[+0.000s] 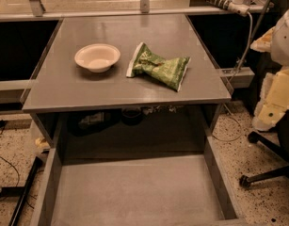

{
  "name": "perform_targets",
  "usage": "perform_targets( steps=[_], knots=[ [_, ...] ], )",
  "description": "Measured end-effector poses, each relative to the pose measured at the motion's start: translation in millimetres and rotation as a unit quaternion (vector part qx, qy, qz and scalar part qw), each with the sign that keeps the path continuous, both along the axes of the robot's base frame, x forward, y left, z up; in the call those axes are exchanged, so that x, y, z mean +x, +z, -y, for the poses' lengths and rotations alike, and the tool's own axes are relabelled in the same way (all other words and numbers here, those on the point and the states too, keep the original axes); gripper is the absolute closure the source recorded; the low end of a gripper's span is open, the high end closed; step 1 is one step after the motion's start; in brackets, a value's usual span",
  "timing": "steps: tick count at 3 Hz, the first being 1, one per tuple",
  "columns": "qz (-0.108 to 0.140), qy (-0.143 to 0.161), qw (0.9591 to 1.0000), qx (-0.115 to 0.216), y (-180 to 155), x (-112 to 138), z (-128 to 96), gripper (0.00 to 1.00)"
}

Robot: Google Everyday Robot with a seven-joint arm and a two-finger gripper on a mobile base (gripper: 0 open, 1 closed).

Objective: Place green jalapeno chip bag into top drawer

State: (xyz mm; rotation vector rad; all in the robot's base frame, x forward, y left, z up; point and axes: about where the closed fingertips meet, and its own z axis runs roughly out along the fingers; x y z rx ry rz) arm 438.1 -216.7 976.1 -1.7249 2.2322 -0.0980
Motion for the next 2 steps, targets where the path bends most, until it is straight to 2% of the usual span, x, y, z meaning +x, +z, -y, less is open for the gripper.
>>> perform_targets(
  steps=[2],
  knots=[
    [0.005, 0.003, 1.0000, 0.007, 2.1, 4.4, -3.0, 0.00]
  ],
)
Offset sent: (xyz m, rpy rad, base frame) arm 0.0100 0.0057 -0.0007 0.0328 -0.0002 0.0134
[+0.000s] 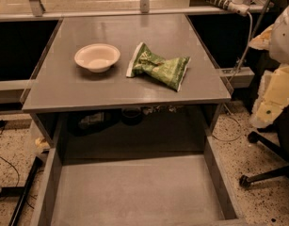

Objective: Place green jalapeno chip bag into top drawer

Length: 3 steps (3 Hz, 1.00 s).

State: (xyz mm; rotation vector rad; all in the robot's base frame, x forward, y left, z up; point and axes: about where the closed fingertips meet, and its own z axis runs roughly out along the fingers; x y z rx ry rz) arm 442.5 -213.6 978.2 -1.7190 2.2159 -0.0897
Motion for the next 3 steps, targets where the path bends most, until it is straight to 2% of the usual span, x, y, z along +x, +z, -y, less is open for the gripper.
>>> perform_targets(
  steps=[1, 2, 3],
  knots=[
    [0.005, 0.014, 0.9995, 0.027, -0.8, 15.5, -13.1, 0.00],
    [0.028, 0.037, 0.9962, 0.074, -5.3, 29.6, -24.5, 0.00],
    [0.066, 0.061, 0.9874, 0.130, -6.0, 49.2, -39.3, 0.00]
  ],
)
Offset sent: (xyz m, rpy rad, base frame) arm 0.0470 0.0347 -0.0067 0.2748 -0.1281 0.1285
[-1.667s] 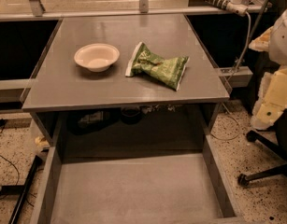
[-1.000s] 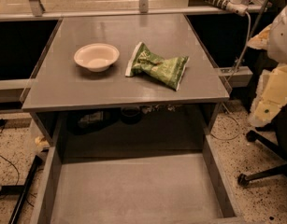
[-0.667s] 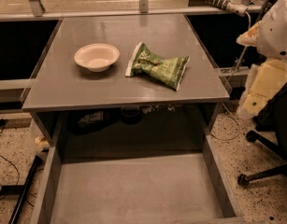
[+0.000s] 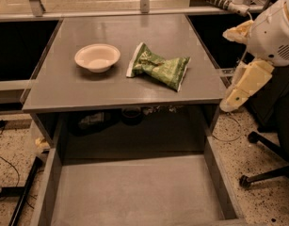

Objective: Place green jalapeno chip bag into top drawer

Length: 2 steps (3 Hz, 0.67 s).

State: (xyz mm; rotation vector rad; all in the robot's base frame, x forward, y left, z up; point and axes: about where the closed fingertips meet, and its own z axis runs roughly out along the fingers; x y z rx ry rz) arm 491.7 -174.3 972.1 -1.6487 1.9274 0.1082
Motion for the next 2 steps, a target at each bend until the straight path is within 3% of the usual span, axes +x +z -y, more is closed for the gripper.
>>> perform_targets(
  steps=[1, 2],
  knots=[
    [0.000, 0.000, 1.0000, 0.000, -0.1, 0.2, -0.1, 0.00],
    [0.009, 0.007, 0.9999, 0.002, -10.5, 16.4, -10.1, 0.00]
  ],
)
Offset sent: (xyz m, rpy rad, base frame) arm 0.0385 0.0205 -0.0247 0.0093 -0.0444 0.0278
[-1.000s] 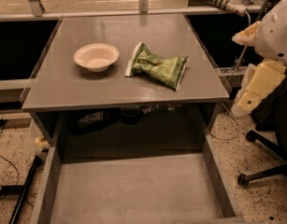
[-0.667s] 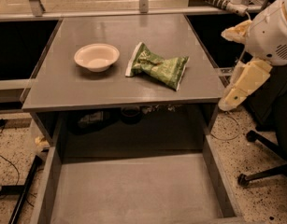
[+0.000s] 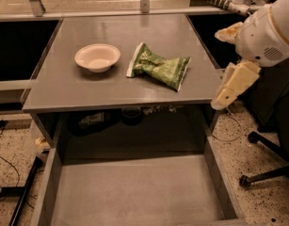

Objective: Place green jalapeno chip bag into top drawer

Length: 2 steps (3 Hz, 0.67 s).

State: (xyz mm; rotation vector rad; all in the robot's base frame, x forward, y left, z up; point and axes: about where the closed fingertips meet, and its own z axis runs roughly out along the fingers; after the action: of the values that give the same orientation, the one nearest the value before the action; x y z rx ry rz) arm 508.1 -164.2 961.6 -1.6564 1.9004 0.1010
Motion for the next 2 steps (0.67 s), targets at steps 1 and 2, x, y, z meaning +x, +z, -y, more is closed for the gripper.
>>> perform_targets(
  steps=[1, 2],
  knots=[
    [0.013, 0.010, 0.9999, 0.006, -18.0, 38.0, -12.4, 0.00],
    [0.024, 0.008, 0.9997, 0.008, -36.0, 70.6, -18.6, 0.00]
  ],
)
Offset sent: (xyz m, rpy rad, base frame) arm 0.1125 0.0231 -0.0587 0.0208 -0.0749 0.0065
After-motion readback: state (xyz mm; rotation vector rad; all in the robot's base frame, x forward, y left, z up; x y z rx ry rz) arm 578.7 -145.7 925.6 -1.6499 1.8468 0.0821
